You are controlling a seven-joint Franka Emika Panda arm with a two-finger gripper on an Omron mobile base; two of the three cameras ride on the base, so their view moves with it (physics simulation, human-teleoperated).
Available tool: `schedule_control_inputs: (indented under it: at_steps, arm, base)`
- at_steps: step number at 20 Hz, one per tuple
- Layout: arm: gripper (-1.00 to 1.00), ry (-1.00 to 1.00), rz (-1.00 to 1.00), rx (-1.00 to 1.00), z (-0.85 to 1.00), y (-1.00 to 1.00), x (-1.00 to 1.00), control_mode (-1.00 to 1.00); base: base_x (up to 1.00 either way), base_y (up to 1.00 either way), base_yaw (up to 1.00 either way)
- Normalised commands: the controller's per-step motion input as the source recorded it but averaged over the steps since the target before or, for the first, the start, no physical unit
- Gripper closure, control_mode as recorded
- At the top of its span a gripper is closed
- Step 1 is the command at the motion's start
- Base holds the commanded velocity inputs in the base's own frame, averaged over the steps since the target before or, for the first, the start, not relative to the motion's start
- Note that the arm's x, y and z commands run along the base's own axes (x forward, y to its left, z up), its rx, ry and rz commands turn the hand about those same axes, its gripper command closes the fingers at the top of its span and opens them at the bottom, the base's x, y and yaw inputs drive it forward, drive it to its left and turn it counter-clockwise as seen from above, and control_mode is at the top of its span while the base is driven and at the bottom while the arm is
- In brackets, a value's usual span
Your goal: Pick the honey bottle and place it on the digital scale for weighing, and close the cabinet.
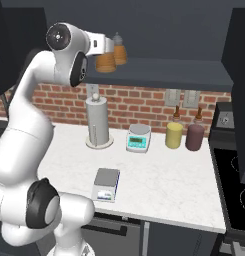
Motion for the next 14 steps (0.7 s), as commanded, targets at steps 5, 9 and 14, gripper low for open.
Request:
schedule_control_inputs:
  at_steps: [5,9,14]
  arm:
    - [-1.00,0.13,0.00,0.00,0.00,0.00,0.29,-1.00]
    - [-1.00,0.09,0.00,0.00,0.00,-0.04,0.22,-1.00]
    - [-1.00,0.01,0.00,0.00,0.00,-0.13,0.15,-1.00]
  base:
    - [0.00,0.00,0.00]
    - [0.00,0.00,0.00]
    - [0.00,0.00,0.00]
